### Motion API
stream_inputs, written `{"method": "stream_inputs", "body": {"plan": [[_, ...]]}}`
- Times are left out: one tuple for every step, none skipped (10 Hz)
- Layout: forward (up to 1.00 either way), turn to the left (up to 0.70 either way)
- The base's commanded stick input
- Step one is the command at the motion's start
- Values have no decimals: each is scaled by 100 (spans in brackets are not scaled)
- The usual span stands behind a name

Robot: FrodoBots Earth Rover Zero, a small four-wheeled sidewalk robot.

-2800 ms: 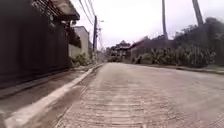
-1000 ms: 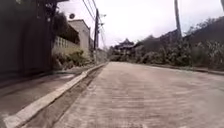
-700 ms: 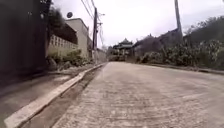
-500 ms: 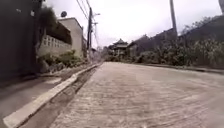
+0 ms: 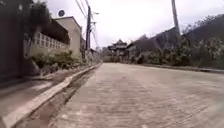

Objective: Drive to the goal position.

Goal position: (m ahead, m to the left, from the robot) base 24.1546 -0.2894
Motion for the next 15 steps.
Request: {"method": "stream_inputs", "body": {"plan": [[100,0],[100,0],[100,0],[100,0],[100,0],[100,0],[100,0],[100,0],[100,0],[100,0],[100,0],[100,0],[100,0],[100,0],[100,0]]}}
